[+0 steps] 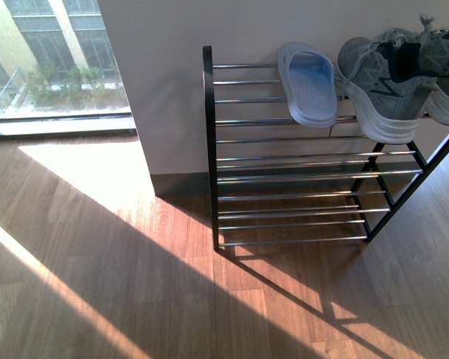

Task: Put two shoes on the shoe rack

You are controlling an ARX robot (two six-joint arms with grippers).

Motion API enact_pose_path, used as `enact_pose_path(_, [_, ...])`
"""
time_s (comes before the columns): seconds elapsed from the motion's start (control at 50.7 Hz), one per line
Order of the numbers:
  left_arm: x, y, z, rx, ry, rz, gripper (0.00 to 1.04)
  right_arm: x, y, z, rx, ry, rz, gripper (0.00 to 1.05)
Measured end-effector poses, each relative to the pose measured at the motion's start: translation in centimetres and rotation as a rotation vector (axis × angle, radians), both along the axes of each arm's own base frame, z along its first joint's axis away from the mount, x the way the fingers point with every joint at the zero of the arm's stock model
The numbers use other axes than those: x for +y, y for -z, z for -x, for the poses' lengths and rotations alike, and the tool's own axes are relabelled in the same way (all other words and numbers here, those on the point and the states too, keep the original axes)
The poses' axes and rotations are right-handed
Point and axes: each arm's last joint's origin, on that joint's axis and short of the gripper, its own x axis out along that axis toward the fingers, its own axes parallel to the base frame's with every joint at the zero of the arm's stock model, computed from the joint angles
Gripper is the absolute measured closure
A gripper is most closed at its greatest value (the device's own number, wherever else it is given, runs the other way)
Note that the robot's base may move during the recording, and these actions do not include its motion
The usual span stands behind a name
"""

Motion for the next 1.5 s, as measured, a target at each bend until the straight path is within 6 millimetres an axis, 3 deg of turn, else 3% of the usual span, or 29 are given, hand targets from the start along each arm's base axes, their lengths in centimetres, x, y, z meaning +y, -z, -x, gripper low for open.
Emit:
enact_pose_path(0.454, [0.0,0.0,0.0,0.0,0.0,0.0,1.03,0.0,-0.9,2.5,-0.027,0.0,0.0,1.03])
enact_pose_path(1.499, [0.0,0.0,0.0,0.0,0.0,0.0,1.03,0.0,-0.6,5.7,-0.009,-0.001,0.0,1.03])
